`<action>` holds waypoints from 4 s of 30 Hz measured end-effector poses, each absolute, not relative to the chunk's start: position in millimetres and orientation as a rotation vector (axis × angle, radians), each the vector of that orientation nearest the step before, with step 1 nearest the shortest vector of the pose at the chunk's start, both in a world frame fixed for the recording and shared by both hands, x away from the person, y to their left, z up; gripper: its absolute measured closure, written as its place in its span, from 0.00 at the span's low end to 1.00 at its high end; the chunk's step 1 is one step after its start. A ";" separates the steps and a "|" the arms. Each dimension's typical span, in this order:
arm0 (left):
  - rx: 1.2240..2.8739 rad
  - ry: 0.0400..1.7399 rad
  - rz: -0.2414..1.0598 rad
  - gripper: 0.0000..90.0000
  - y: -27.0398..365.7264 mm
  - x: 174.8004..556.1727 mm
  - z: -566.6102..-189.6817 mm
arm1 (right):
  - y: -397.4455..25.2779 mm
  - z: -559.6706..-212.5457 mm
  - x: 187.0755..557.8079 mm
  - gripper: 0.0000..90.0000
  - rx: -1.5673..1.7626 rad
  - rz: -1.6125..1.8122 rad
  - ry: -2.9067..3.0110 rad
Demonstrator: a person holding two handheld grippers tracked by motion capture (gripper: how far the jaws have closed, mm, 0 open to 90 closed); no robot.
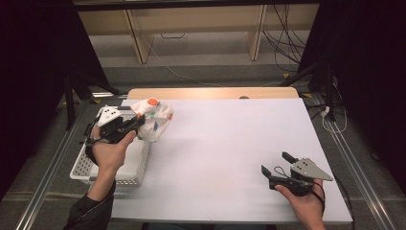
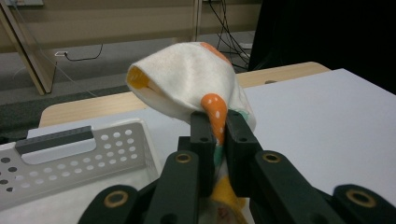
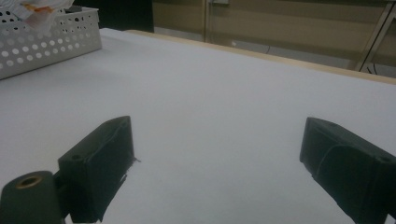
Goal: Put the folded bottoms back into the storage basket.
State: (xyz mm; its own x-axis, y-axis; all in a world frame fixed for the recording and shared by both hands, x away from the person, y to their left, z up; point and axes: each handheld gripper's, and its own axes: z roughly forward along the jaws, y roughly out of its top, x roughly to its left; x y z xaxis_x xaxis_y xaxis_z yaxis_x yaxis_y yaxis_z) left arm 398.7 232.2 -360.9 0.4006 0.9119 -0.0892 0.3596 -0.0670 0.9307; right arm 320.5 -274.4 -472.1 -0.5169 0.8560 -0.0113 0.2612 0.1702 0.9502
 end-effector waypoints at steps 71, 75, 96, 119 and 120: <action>1.618 1.190 0.704 0.92 257.6 396.8 -364.0 | -274.9 -472.0 320.8 0.12 1.052 1.355 1.876; 1.613 1.192 0.705 0.92 259.3 396.5 -363.7 | -274.8 -472.0 320.8 0.12 1.053 1.355 1.877; 1.601 1.210 0.717 0.92 269.7 395.2 -363.3 | -274.9 -472.2 320.8 0.12 1.056 1.352 1.878; 1.580 1.238 0.732 0.92 282.7 393.6 -363.2 | -275.2 -472.1 320.6 0.12 1.056 1.348 1.879; 1.579 1.239 0.732 0.92 283.2 393.6 -363.2 | -275.0 -472.1 320.8 0.12 1.052 1.351 1.876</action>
